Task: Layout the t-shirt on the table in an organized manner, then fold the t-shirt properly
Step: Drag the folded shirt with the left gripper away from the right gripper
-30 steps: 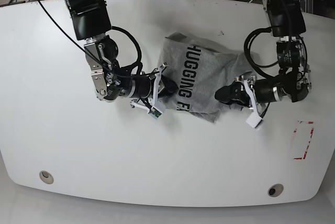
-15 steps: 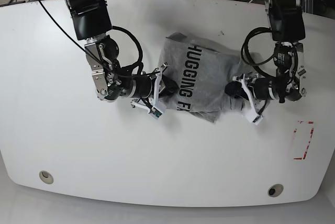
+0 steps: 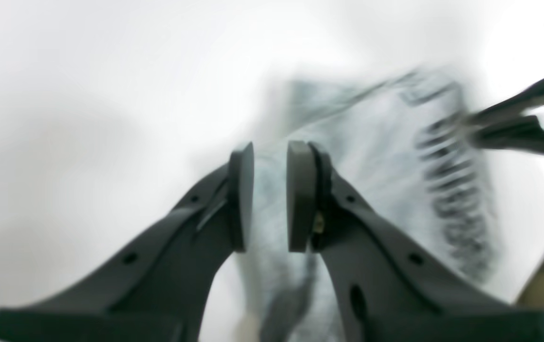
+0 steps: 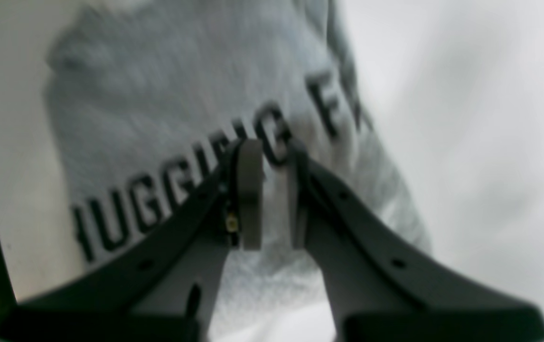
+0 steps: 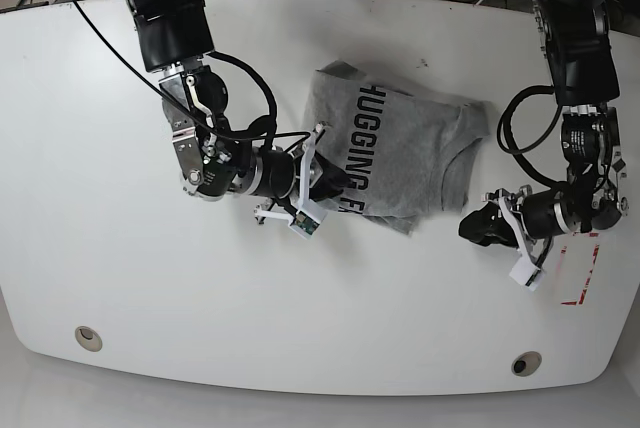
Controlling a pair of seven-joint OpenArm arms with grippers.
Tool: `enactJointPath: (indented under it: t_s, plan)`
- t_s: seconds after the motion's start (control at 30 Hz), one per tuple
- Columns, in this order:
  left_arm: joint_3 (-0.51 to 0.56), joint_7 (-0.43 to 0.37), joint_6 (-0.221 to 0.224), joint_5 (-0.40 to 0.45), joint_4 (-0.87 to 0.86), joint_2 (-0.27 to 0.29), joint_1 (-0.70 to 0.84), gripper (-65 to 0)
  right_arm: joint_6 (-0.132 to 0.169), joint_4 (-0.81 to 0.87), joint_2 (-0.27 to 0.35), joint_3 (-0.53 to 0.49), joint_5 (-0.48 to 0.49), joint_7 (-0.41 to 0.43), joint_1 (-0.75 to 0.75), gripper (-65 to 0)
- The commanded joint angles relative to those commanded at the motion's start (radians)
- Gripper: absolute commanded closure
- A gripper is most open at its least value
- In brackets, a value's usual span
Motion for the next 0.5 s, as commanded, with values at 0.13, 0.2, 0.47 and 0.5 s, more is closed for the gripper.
enactJointPath:
  t_s: [0.13, 0.2, 0.47, 0.5]
  plan:
    - [0.002, 0.041, 0.000, -0.023, 0.084, 0.074, 0.097, -11.5, 0.000, 0.002, -0.011, -0.002, -0.006, 0.003, 0.044, -8.7]
    - [0.002, 0.038, 0.000, 0.002, 0.086, 0.077, 0.135, -11.5, 0.000, -0.011, -0.014, -0.002, -0.035, 0.005, 0.057, -8.7]
    - [0.028, -0.060, 0.000, 0.196, 0.242, 0.158, 0.315, -11.5, 0.000, -0.124, -0.077, -0.002, -0.305, 0.124, 0.077, -8.7]
    - [0.052, -0.078, 0.000, 0.229, 0.256, 0.167, 0.324, -11.5, 0.000, -0.158, -0.077, -0.003, -0.327, 0.152, 0.077, -8.7]
